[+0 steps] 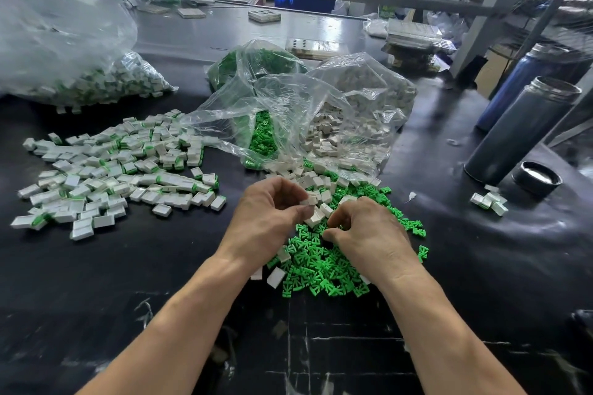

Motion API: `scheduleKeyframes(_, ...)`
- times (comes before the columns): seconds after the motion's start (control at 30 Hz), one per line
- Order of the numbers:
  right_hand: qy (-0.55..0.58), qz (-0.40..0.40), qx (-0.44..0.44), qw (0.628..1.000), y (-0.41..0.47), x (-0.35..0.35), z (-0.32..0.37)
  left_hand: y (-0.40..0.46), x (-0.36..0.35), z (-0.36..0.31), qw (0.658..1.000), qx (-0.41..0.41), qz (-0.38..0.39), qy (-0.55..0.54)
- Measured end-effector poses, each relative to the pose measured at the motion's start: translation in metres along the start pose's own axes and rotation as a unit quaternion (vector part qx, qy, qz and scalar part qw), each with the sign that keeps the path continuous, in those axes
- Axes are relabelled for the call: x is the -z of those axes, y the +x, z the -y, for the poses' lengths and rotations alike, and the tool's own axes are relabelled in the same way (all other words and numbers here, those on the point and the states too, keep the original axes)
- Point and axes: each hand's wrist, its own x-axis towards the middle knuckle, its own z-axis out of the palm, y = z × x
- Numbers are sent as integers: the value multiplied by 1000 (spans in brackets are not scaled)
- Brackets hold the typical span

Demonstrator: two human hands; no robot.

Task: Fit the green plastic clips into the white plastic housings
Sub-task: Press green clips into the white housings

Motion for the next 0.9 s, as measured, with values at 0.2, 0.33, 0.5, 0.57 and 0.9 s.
scheduleKeyframes(0.2,31,-8,8,999,-3,1,0,0,1,0,999,-28,-2,-24)
scheduleKeyframes(0.33,143,-52,40,988,-4,-4,-3,2,3,0,999,-43,-8,-16)
scheduleKeyframes(0.5,360,-92,54,927,-5,-3,-1,2,3,0,999,-45,-16,-12)
scheduleKeyframes(0.57,402,-100,65,908,-6,-2,1,1,3,-1,999,-45,-11,-22)
scheduleKeyframes(0.9,503,-106,113,850,-10,2,8,-3,-1,-5,998,-58,7,-23)
